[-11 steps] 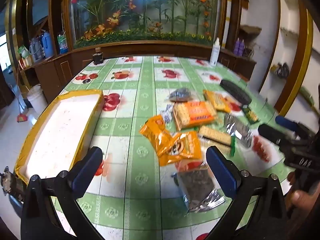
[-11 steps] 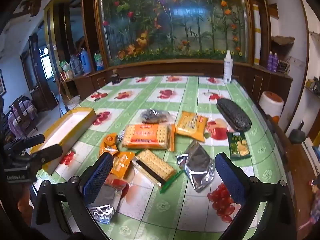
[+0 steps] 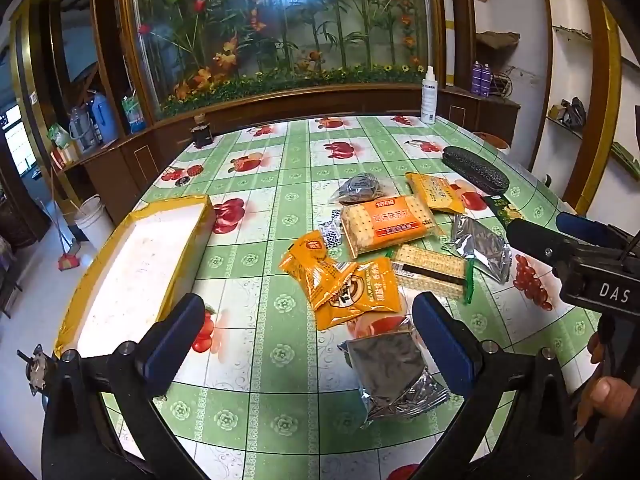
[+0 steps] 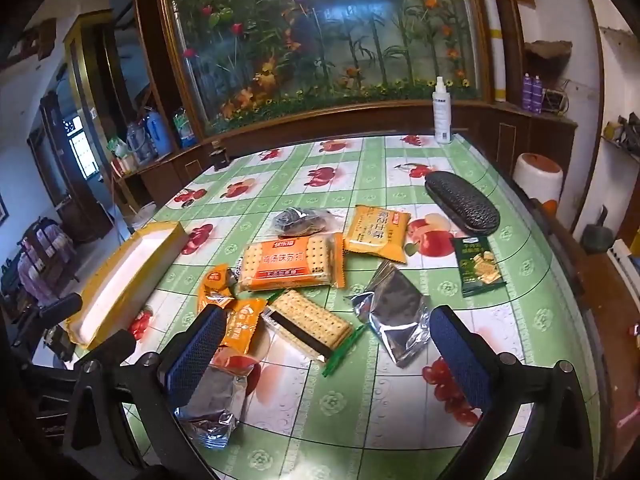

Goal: Organize snacks
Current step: 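Move left tool toward dark foil bag while right tool approaches striped cracker pack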

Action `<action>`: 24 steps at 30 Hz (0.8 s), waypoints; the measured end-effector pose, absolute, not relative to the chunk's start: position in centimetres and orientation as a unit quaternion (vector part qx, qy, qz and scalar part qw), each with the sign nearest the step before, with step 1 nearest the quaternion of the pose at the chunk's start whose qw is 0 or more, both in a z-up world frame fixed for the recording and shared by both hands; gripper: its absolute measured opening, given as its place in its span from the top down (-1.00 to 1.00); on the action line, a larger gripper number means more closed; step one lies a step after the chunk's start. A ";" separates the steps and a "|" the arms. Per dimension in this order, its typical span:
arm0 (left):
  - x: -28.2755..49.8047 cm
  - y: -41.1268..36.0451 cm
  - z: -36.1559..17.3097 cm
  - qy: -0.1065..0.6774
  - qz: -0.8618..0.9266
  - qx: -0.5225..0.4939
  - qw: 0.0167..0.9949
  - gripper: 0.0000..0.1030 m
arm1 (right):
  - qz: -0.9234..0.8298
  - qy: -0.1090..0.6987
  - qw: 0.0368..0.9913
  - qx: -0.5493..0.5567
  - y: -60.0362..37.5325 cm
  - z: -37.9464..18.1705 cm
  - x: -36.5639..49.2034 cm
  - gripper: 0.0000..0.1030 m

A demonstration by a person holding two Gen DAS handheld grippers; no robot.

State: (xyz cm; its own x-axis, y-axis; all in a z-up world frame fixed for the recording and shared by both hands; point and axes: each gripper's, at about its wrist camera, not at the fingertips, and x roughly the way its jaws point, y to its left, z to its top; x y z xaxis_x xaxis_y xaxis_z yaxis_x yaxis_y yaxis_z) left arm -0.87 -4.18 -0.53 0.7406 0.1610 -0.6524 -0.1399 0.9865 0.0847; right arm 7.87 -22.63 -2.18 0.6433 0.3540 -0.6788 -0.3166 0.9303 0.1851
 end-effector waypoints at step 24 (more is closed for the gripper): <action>-0.4 -4.4 -1.5 0.373 0.053 -0.033 0.926 -1.00 | 0.088 0.326 0.941 -0.023 -22.9 0.0 6.8 -0.99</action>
State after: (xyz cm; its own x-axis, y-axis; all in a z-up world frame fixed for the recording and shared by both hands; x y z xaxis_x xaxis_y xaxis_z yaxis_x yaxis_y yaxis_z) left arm -0.40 -4.45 -1.47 0.7155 0.0739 -0.6947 -0.1225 0.9923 -0.0205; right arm 6.83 -22.94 -0.02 0.7722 0.1504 -0.6174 -0.1803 0.9835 0.0141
